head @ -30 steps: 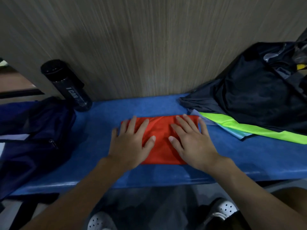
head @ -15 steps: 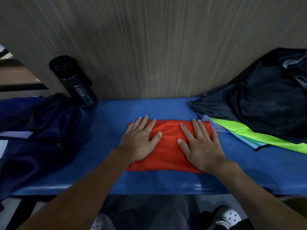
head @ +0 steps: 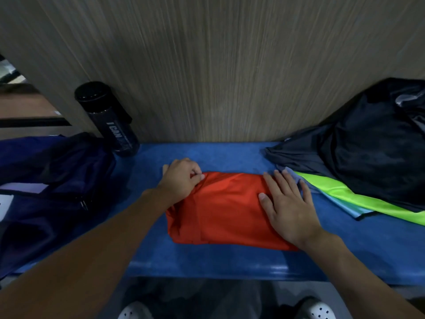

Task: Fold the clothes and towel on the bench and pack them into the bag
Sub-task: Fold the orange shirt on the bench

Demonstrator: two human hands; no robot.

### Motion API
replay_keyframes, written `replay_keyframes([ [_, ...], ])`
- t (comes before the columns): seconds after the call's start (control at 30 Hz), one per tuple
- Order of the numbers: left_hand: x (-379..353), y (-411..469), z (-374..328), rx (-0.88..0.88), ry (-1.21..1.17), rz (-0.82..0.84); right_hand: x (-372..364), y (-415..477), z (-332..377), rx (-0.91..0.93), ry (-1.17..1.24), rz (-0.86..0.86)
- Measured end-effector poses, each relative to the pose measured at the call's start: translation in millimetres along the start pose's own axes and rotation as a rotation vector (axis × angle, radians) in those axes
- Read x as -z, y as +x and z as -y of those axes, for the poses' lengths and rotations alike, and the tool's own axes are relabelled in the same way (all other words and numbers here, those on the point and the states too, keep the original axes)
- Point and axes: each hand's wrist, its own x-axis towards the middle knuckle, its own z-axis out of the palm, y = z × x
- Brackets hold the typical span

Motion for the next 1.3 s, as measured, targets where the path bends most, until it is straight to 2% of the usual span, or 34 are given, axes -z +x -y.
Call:
replay_keyframes([
  [0.2, 7, 4, 6, 0.026, -0.136, -0.087, -3, -1, -1, -0.006, -0.040, 0.021],
  [0.5, 3, -2, 13, 0.097, -0.061, -0.041, -3, -2, -1, 0.012, -0.066, 0.044],
  [0.6, 11, 1, -10, -0.100, 0.050, -0.148, -5, -3, 0, 0.017, -0.107, -0.005],
  [0.67, 11, 3, -30, -0.287, -0.035, -0.107, -6, -2, 2, 0.032, -0.129, -0.040],
  [0.7, 10, 5, -38, -0.326, -0.054, -0.062, -6, -2, 3, 0.044, -0.139, -0.046],
  [0.9, 2, 21, -25, -0.222, -0.033, 0.092, -4, -4, 2, 0.052, -0.113, -0.035],
  [1.3, 6, 29, -7, -0.061, -0.071, 0.056, -4, -4, 1, 0.042, -0.106, -0.024],
])
